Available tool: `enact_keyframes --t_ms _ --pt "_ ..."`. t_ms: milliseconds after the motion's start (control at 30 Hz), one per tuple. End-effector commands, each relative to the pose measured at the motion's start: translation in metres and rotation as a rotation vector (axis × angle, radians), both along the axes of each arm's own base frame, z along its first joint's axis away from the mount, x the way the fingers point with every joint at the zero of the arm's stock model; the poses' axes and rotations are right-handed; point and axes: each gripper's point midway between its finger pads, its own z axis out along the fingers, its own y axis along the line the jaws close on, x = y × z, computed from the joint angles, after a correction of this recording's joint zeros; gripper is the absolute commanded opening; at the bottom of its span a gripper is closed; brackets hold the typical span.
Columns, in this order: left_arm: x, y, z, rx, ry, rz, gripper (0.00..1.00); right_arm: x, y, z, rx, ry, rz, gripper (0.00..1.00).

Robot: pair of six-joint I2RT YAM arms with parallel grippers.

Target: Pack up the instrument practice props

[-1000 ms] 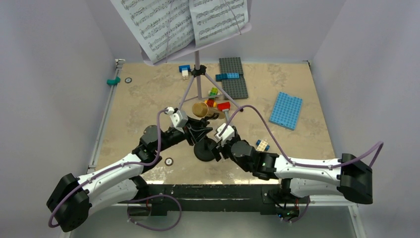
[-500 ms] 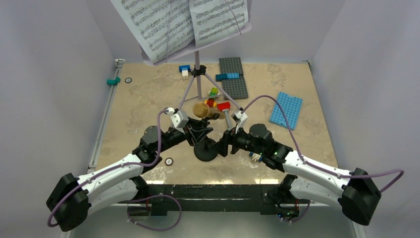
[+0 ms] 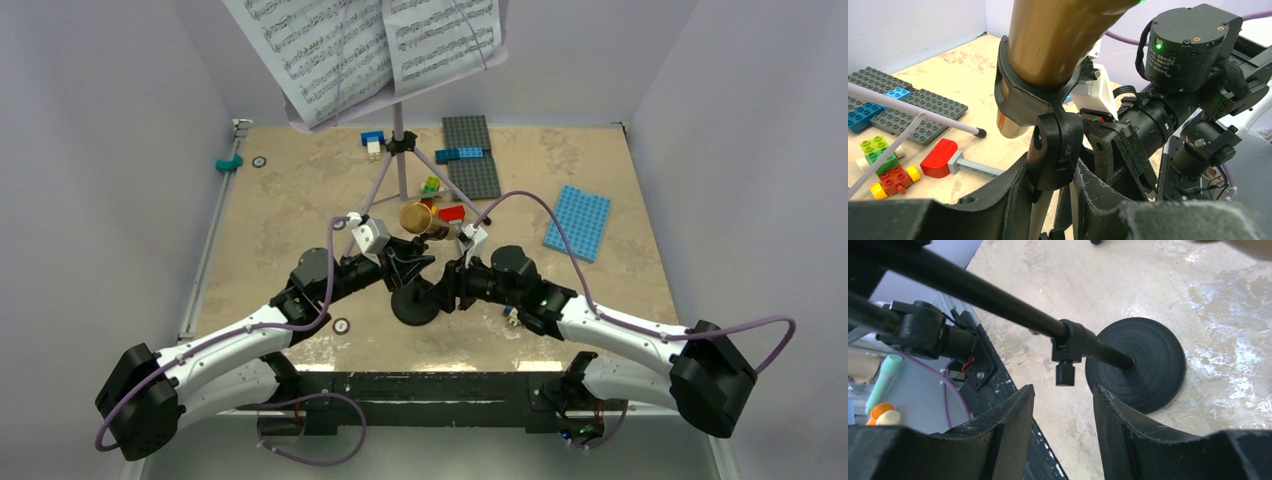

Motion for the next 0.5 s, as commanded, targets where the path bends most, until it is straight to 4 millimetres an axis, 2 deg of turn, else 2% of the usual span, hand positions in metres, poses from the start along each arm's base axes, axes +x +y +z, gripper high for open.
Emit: enact_keyframes --t_ms 0,233,400,467 --pt "-0.007 -0.009 -0.007 0.018 0.063 -0.036 0.0 0.022 0.009 0.021 0.044 -0.076 -0.061 0.51" --pt "-0.006 -0.011 -0.01 0.02 0.077 -0.029 0.0 0.036 0.01 0.016 0.023 -0.101 -0.107 0.43" --pt "-0.007 -0.013 -0.014 0.026 0.085 -0.029 0.0 0.041 0.012 0.021 0.036 -0.164 -0.11 0.36" --pt "-0.007 -0.013 -0.015 0.028 0.092 -0.026 0.0 0.04 0.013 0.022 0.033 -0.203 -0.106 0.25"
